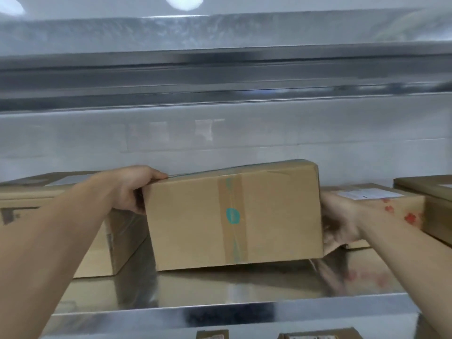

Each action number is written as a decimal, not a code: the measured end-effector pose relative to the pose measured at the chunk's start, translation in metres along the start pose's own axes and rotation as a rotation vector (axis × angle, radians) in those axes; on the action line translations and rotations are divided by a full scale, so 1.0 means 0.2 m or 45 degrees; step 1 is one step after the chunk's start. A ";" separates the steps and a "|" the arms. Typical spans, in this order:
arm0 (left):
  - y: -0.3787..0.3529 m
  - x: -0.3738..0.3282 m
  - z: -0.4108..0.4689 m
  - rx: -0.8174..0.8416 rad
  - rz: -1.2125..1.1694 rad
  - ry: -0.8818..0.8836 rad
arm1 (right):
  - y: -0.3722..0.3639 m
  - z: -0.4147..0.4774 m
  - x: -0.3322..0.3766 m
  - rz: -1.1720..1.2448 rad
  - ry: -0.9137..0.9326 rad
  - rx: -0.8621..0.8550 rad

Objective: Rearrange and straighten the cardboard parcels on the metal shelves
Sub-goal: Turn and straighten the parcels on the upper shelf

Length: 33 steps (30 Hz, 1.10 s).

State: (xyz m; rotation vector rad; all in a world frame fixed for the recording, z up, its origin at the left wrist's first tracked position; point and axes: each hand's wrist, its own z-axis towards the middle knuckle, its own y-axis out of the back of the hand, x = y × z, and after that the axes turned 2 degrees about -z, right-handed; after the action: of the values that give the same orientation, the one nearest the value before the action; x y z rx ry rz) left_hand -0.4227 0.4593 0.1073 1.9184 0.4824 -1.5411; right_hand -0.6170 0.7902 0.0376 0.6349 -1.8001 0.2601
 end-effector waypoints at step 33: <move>-0.10 -0.55 -0.22 0.209 -0.034 -0.260 | -0.24 -0.39 0.88 -0.205 0.410 -0.143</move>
State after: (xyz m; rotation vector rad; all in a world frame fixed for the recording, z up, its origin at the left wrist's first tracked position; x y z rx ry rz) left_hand -0.4305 0.5151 0.2141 1.8530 0.3020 -1.8202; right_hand -0.5630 0.7375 0.2201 0.6169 -1.4362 0.1415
